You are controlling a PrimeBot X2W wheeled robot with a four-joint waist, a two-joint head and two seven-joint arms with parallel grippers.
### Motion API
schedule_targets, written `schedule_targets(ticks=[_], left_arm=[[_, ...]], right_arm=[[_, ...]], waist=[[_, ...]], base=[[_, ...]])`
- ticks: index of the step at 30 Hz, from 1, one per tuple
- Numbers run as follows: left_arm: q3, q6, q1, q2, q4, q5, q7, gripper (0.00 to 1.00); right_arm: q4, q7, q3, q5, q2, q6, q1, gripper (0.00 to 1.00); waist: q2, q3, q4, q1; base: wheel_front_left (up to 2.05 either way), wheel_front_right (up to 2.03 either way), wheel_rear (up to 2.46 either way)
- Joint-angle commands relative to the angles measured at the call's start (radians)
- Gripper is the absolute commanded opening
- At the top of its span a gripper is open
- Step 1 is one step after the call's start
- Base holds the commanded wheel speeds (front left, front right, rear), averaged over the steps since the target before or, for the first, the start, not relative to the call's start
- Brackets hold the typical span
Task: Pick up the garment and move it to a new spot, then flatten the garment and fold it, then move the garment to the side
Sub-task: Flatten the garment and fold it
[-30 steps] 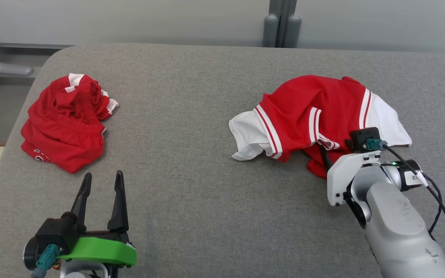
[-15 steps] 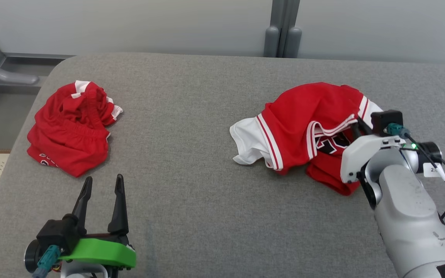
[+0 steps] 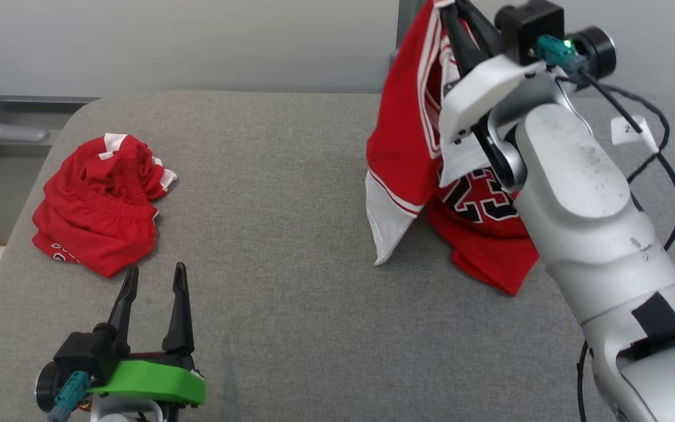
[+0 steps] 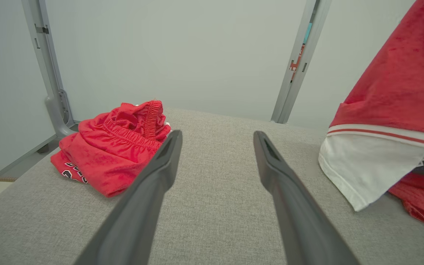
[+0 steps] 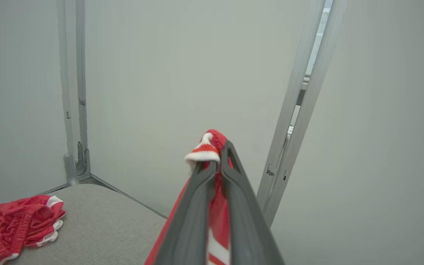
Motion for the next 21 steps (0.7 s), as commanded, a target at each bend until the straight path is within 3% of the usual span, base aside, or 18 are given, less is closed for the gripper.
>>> schedule_targets(ticks=[1,8,13,17,21], left_arm=[[0.001,-0.003,-0.016,0.005,-0.007,-0.001,-0.001,1.0],[-0.009,-0.003,-0.037,0.003,-0.019,-0.006,-0.001,1.0],[-0.004,-0.003,-0.04,0.001,-0.027,-0.006,-0.001,1.0],[0.0,-0.003,-0.038,0.0,-0.035,-0.003,-0.001,1.0],[0.005,-0.003,-0.03,-0.001,-0.039,0.001,-0.001,1.0]], right_arm=[[0.0,-0.006,0.027,0.022,-0.002,-0.001,-0.047,0.0],[0.011,-0.071,0.147,0.138,-0.012,-0.001,-0.254,0.0],[-0.046,-0.097,0.194,0.2,-0.029,-0.001,-0.355,0.0],[-0.113,-0.096,0.139,0.24,-0.068,-0.001,-0.339,0.0],[-0.094,-0.096,0.124,0.248,-0.125,-0.001,-0.247,0.0]], waist=[[0.0,0.014,0.006,0.0],[0.0,0.047,0.04,0.0],[0.0,0.058,0.056,0.0],[0.0,0.061,0.06,0.0],[0.0,0.06,0.055,0.0]], base=[[0.0,0.0,0.0],[0.0,0.0,0.0],[0.0,0.0,0.0],[0.0,0.0,0.0],[0.0,0.0,0.0]])
